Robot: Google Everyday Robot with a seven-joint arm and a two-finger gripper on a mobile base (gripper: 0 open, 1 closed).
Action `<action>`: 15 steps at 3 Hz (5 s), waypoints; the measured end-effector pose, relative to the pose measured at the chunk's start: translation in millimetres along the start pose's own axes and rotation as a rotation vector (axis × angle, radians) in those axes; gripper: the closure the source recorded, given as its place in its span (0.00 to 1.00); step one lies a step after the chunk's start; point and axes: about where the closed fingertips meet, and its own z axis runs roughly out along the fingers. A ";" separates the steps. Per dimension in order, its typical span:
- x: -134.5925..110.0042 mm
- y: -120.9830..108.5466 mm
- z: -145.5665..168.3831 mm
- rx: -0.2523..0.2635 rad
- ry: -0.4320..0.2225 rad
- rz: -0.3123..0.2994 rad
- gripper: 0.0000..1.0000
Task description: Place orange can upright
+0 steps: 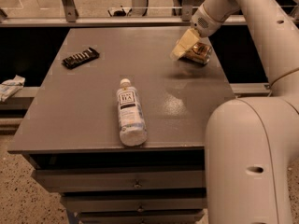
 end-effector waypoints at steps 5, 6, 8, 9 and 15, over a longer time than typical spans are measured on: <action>-8.7 -0.6 -6.7 0.052 0.012 -0.108 1.00; -17.6 24.0 -38.6 0.006 -0.113 -0.188 1.00; -34.2 100.2 -78.8 -0.248 -0.448 -0.325 1.00; -38.5 106.7 -79.8 -0.270 -0.474 -0.333 1.00; -102.4 123.2 -79.0 -0.228 -1.047 -0.318 1.00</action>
Offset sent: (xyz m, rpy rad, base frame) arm 0.0159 -0.0143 -0.0117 -0.1373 0.0137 -0.0226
